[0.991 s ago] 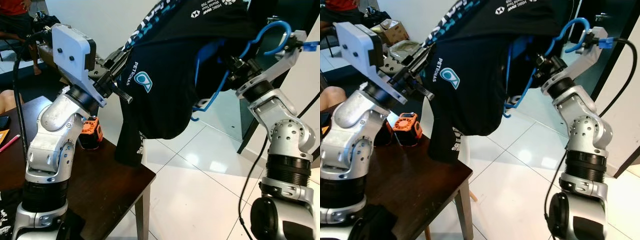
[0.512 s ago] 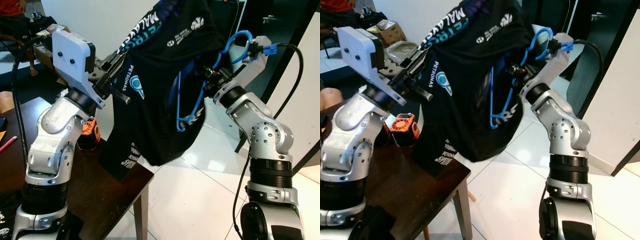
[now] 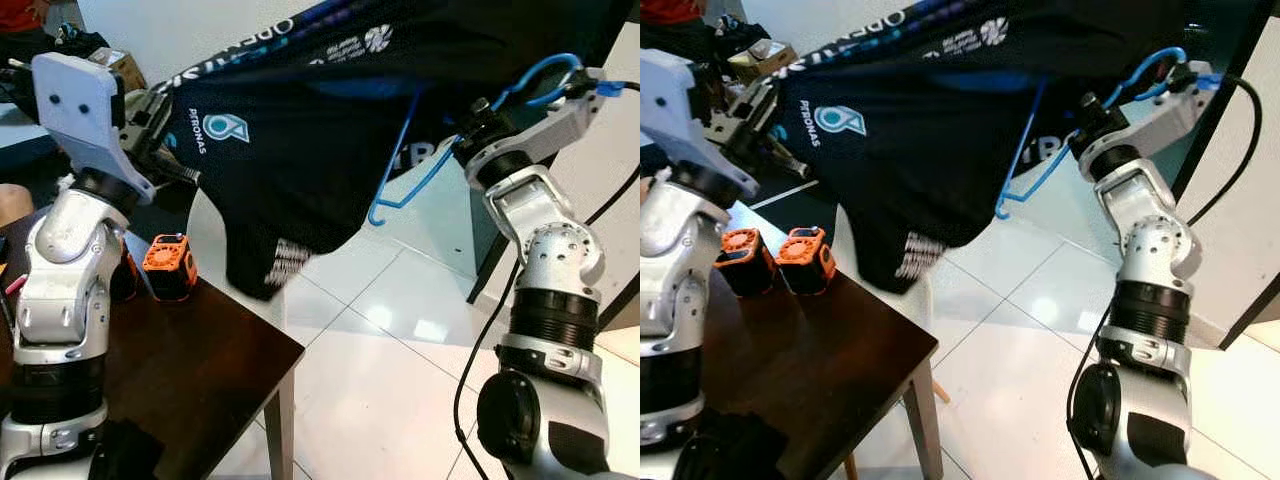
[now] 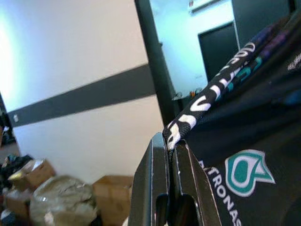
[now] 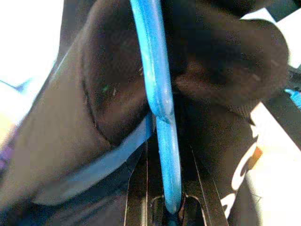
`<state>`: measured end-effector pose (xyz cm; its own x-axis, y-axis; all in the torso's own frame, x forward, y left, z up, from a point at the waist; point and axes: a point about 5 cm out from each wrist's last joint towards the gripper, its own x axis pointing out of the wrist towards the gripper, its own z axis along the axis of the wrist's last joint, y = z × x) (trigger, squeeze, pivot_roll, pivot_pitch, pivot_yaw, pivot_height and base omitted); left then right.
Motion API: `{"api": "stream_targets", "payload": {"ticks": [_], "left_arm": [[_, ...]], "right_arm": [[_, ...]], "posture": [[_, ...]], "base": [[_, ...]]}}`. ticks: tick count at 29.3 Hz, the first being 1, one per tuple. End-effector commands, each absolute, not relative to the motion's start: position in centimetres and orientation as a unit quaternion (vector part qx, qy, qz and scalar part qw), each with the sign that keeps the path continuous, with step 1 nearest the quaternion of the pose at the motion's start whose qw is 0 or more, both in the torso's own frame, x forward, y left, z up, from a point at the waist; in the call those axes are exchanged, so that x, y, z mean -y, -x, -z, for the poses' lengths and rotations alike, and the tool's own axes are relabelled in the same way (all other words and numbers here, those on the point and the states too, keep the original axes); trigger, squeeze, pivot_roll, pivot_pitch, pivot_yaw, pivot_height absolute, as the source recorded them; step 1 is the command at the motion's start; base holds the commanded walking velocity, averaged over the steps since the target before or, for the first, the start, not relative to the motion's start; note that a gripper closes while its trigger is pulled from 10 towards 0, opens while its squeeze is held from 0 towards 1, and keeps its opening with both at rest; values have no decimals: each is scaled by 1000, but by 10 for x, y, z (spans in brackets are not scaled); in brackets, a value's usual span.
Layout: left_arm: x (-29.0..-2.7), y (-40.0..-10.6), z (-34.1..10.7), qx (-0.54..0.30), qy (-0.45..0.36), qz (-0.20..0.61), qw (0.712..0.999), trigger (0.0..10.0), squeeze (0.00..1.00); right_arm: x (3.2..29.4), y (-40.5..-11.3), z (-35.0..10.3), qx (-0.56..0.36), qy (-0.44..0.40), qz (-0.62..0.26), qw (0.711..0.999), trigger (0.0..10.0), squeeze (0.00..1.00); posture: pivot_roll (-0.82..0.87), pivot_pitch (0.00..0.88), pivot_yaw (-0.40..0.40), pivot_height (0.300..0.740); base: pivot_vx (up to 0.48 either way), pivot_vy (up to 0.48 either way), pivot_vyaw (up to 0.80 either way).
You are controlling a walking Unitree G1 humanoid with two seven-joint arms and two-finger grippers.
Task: Hang hanger
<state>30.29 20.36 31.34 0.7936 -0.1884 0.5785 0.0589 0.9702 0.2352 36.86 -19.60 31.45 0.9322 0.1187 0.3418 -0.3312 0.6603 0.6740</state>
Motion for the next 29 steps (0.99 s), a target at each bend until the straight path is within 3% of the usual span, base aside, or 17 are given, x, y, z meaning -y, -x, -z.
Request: {"api": "stream_targets", "payload": {"ticks": [1, 7, 13, 15, 18, 26, 29], "left_arm": [[-214, -301, -308, 308, -99, 31, 946, 0, 0], [-192, -302, -296, 296, -86, 79, 948, 0, 0], [-149, -301, -279, 277, -100, 162, 942, 0, 0], [-126, -300, -266, 263, -123, 205, 935, 0, 0], [-117, -301, -256, 251, -159, 222, 929, 0, 0], [-109, -298, -249, 243, -171, 259, 919, 667, 0], [-98, -291, -253, 251, -150, 292, 911, 314, 0]], "right_arm": [[214, -365, -324, 176, -420, -90, 886, 10000, 0], [208, -367, -328, 176, -447, -102, 871, 10000, 0], [200, -371, -332, 172, -511, -120, 833, 10000, 0], [196, -373, -335, 168, -542, -124, 814, 10000, 0], [192, -372, -338, 169, -554, -127, 805, 10000, 0], [191, -370, -336, 176, -555, -114, 805, 10000, 0], [193, -370, -337, 199, -504, -89, 836, 10000, 0]], "posture": [[14, 0, -56, 740], [14, 0, -59, 740], [17, 0, -63, 740], [13, 0, -62, 740], [4, 0, -58, 740], [6, 0, -52, 740], [11, 0, -55, 740]], "base": [[0, 0, 0], [0, 0, 0], [0, 0, 0], [0, 0, 0], [0, 0, 0], [0, 0, 0], [0, 0, 0]]}}
